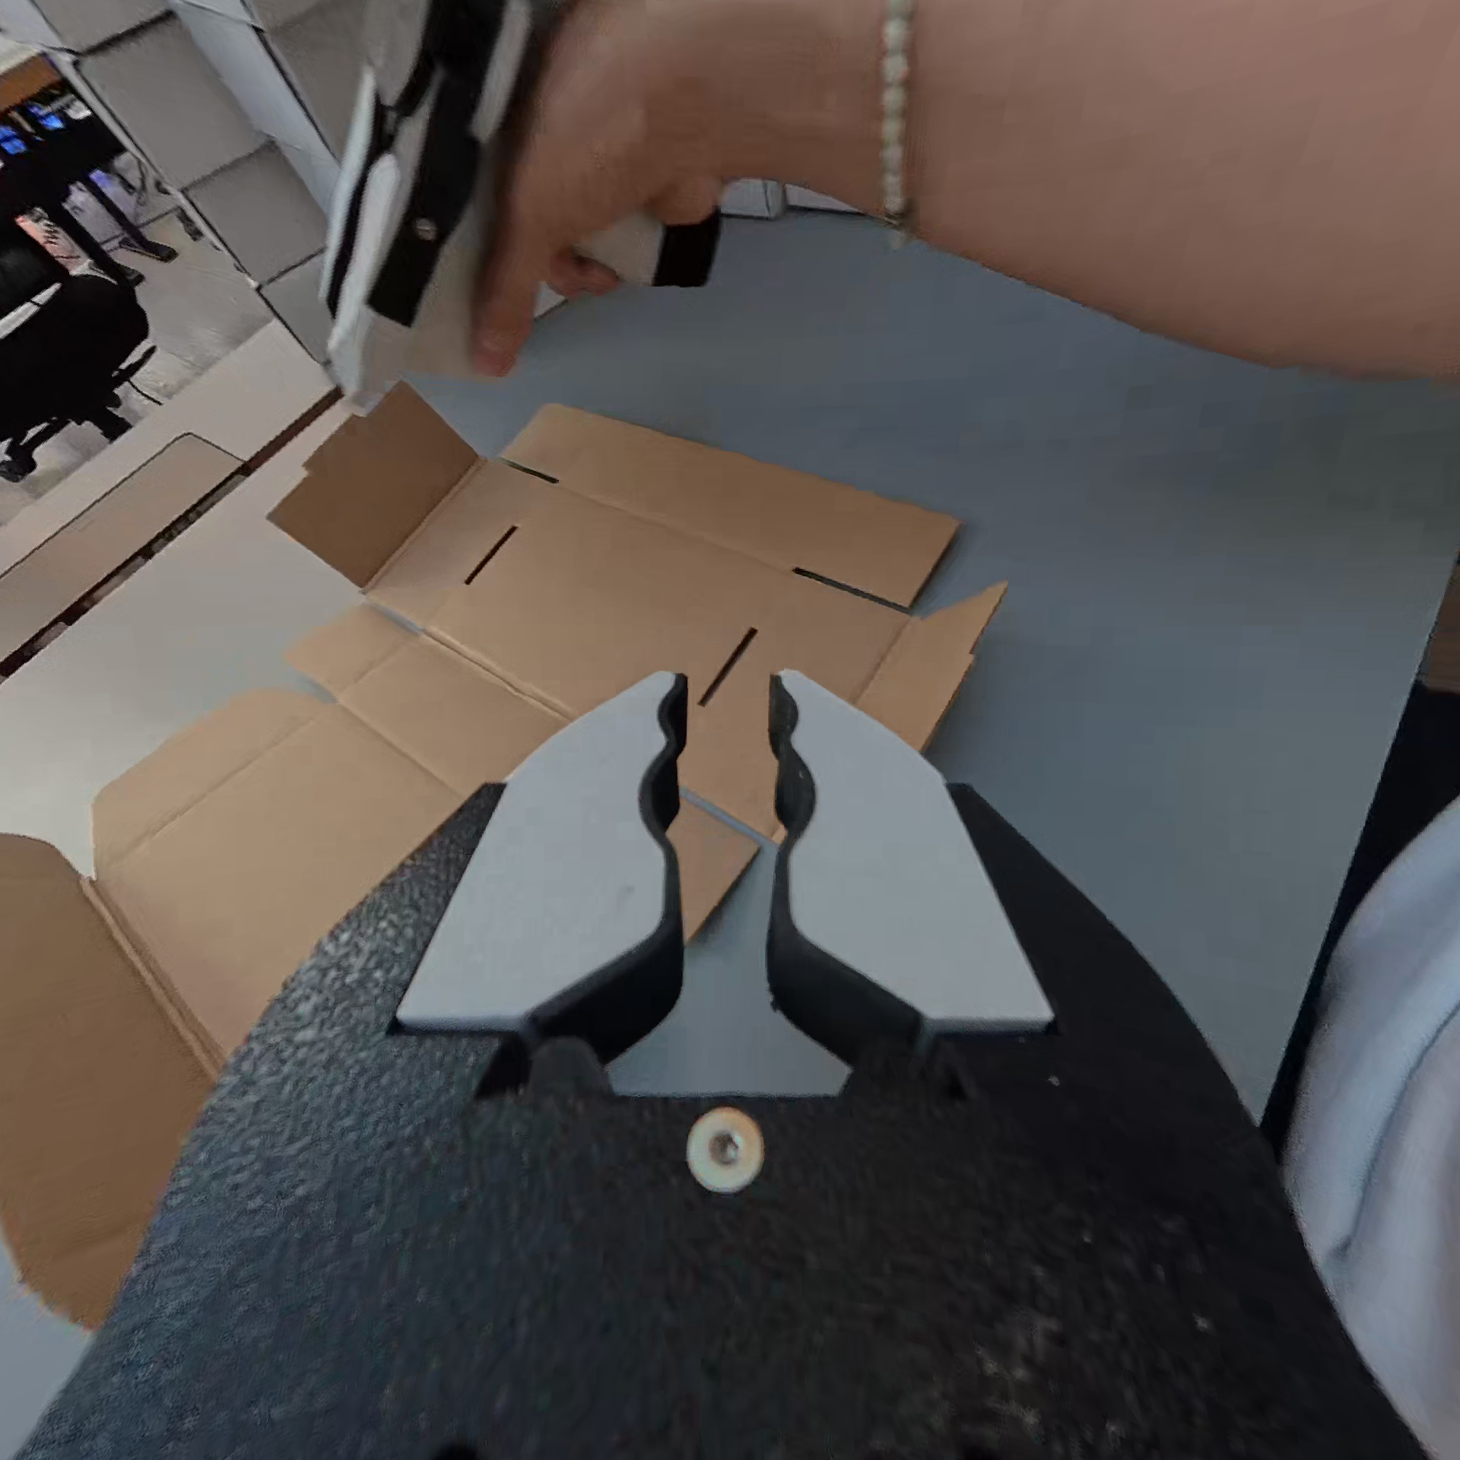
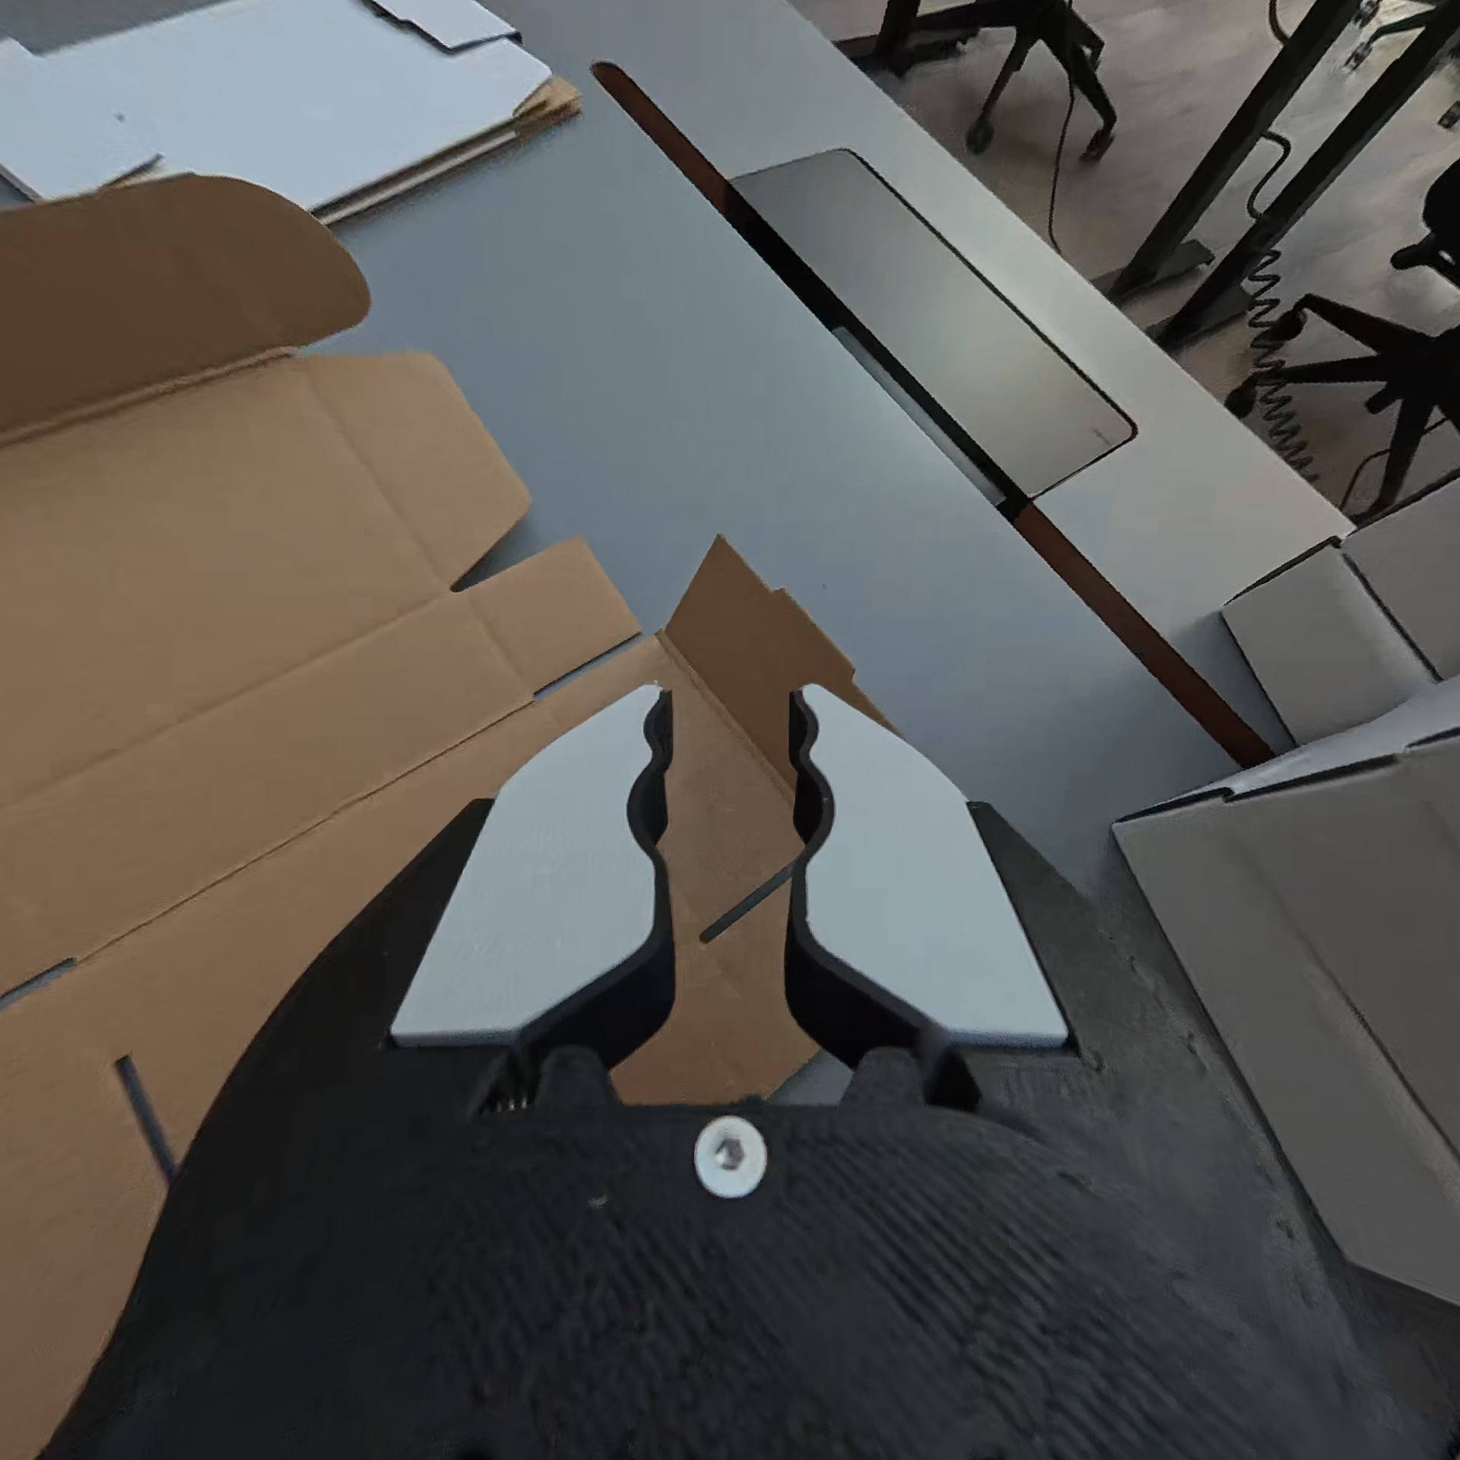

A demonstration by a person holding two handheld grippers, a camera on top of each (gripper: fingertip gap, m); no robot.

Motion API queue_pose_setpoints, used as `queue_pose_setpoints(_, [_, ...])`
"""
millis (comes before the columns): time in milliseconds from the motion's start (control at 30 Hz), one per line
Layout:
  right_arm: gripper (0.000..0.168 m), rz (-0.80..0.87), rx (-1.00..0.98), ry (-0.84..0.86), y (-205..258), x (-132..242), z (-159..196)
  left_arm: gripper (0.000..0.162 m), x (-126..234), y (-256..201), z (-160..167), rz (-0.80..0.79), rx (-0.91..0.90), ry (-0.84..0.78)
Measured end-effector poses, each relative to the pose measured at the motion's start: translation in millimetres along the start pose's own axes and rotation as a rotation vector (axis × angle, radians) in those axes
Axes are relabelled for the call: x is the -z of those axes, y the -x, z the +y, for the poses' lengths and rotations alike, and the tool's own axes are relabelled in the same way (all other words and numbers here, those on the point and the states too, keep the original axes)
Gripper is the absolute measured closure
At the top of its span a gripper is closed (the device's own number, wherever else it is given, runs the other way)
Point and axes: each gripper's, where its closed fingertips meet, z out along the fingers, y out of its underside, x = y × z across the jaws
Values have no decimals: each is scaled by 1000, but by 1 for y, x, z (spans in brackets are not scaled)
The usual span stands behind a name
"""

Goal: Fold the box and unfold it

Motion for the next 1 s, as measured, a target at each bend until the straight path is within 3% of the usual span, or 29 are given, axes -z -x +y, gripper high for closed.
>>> queue_pose_setpoints(167, [128, -154, -119, 21, 46, 58, 34, 112, 42, 70, -7, -108, 305, -170])
queue_pose_setpoints(333, [126, -118, -180, 69, 65, 94, 76, 104, 71, 120, 14, -204, 477, -200])
queue_pose_setpoints(500, [116, -75, -181, 153, 74, 113, 100, 100, 85, 134, 22, -217, 544, -219])
queue_pose_setpoints(567, [129, -98, -204, 155, 79, 113, 102, 97, 88, 133, 20, -194, 563, -222])
queue_pose_setpoints(667, [165, -170, -261, 168, 89, 111, 101, 92, 91, 131, 15, -143, 599, -226])
queue_pose_setpoints(800, [168, -253, -249, 211, 95, 105, 108, 91, 97, 139, 15, -143, 600, -187])
queue_pose_setpoints(1000, [168, -167, -187, 378, 82, 90, 147, 85, 107, 163, 17, -112, 647, -109])
